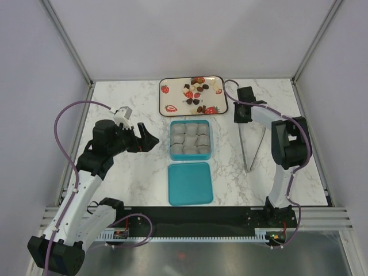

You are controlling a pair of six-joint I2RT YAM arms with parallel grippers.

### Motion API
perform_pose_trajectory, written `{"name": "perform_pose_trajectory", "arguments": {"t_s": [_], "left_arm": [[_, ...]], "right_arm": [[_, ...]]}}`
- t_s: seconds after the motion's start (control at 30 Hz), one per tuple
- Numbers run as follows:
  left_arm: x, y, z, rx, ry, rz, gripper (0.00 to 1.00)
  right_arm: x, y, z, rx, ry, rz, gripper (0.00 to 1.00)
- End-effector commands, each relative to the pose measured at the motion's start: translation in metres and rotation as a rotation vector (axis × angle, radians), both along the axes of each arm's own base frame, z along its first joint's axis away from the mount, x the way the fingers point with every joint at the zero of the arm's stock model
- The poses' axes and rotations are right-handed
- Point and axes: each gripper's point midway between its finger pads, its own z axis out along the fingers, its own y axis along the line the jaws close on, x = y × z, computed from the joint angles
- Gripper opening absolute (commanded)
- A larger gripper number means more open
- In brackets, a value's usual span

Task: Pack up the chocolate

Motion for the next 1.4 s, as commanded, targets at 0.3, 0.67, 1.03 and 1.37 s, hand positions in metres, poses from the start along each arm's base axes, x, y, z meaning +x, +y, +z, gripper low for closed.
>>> {"name": "perform_pose_trajectory", "arguments": {"t_s": [0.3,0.67,1.03,1.37], "left_arm": [[-0.001,-0.004,0.002,-0.009,-0.015,-0.024,1.0],[-0.012,-0.015,0.009,-0.006,-0.045,-0.08,1.0],[-0.016,-0.017,0.01,-0.009,-0.052,-0.097,1.0],[-0.016,-0.016,0.008,-0.001,-0.046,-0.092,1.0]], "right_arm": [[0.008,-0.017,0.051,-0.064,-0.065,-0.114,0.94],[-0.103,-0.043,0.075,-0.062,0.023,-0.236,0.98],[-0.143,-0.03,0.035,0.035,0.107,-0.201,0.98],[-0.142,-0.039,0.002,0.011,0.129,-0.213,0.98]]}}
